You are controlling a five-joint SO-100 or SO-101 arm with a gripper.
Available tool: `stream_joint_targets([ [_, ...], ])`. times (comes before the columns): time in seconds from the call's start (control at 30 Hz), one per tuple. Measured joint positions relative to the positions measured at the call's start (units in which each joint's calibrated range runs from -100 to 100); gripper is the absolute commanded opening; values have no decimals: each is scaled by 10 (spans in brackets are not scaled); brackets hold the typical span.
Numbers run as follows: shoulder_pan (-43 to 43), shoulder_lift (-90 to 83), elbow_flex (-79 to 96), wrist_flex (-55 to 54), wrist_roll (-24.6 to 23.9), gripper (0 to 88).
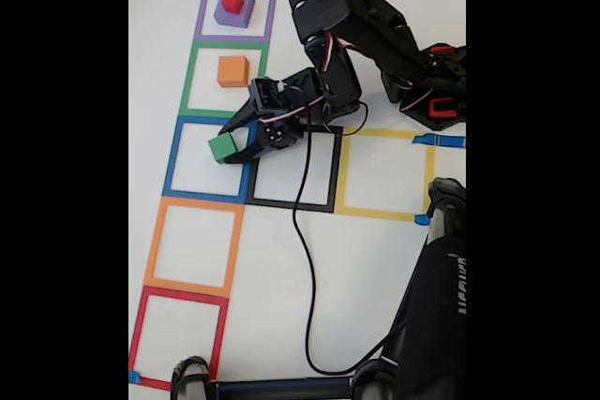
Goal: Tower of hanoi
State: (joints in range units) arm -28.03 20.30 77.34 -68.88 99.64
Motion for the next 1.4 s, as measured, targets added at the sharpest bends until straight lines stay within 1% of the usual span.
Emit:
stream_joint_targets([
  [0.1, 1, -84, 18, 59, 0, 84],
  [0.2, 6, -175, 20, 142, 0, 84],
  [0.3, 32, -271, 22, 245, 0, 86],
  [0.4, 36, -357, 21, 356, 0, 86],
  [0.57, 70, -471, -33, 559, 0, 87],
  [0.7, 99, -554, -124, 769, 2, 87],
  [0.83, 103, -606, -261, 1008, 4, 87],
  [0.9, 121, -614, -343, 1125, 4, 87],
  [1.0, 119, -614, -480, 1283, 4, 86],
  [1.1, 135, -606, -621, 1404, 4, 86],
  [1.23, 146, -603, -748, 1495, 2, 86],
  [1.4, 198, -617, -775, 1540, 2, 85],
])
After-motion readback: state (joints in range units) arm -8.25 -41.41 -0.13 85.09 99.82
